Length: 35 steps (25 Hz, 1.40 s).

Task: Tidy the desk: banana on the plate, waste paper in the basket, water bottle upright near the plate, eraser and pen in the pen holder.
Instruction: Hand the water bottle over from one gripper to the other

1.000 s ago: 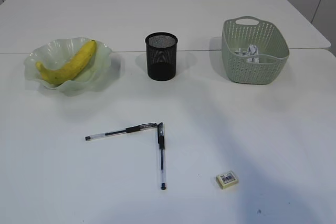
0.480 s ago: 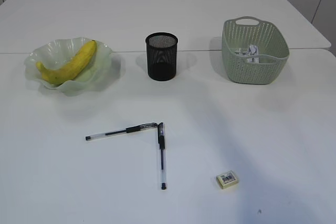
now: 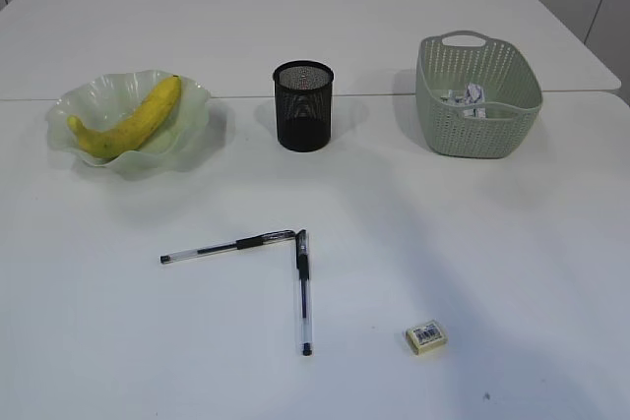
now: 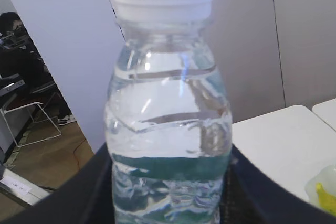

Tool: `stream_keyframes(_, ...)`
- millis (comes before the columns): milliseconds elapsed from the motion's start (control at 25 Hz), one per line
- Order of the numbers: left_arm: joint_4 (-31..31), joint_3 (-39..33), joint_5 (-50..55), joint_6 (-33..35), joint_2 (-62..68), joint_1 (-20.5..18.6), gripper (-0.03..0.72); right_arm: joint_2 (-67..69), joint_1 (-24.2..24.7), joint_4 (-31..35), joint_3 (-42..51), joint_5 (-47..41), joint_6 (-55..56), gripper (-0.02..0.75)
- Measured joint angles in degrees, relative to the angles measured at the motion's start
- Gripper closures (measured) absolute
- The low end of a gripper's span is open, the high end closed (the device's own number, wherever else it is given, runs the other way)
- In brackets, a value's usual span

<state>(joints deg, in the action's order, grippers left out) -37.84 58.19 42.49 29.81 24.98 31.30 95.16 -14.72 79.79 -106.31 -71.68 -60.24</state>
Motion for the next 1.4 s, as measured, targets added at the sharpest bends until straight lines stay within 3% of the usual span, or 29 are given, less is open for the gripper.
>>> stream_keyframes(80, 0.0, -0.4, -2.0, -0.1, 0.0, 0.0, 0.638, 0.0, 0.0, 0.0, 0.0, 0.0, 0.0, 0.388)
stream_keyframes(160, 0.0, -0.6, -3.4, -0.1, 0.0, 0.0, 0.527, 0.0, 0.0, 0.0, 0.0, 0.0, 0.0, 0.388)
stream_keyframes(280, 0.0, -0.7, -6.9, -0.1, 0.0, 0.0, 0.236, 0.0, 0.0, 0.0, 0.0, 0.0, 0.0, 0.388)
stream_keyframes(360, 0.0, -1.6, -10.1, -0.2, 0.0, 0.0, 0.092, 0.0, 0.0, 0.0, 0.0, 0.0, 0.0, 0.388)
stream_keyframes(400, 0.0, -2.5, -12.0, -0.2, 0.0, 0.0, 0.058, 0.0, 0.0, 0.0, 0.0, 0.0, 0.0, 0.388)
stream_keyframes(640, -0.1, -8.3, -20.0, -0.2, 3.8, 0.0, 0.031, 0.0, 0.0, 0.0, 0.0, 0.0, 0.0, 0.388)
stream_keyframes(920, 0.2, -9.1, -22.3, -0.3, 12.8, 0.0, 0.045, 0.0, 0.0, 0.0, 0.0, 0.0, 0.0, 0.388)
stream_keyframes(1400, -3.8, -9.2, -23.8, -0.4, 16.0, 0.0, 0.208, 0.0, 0.0, -0.9, 0.0, 0.0, 0.0, 0.388)
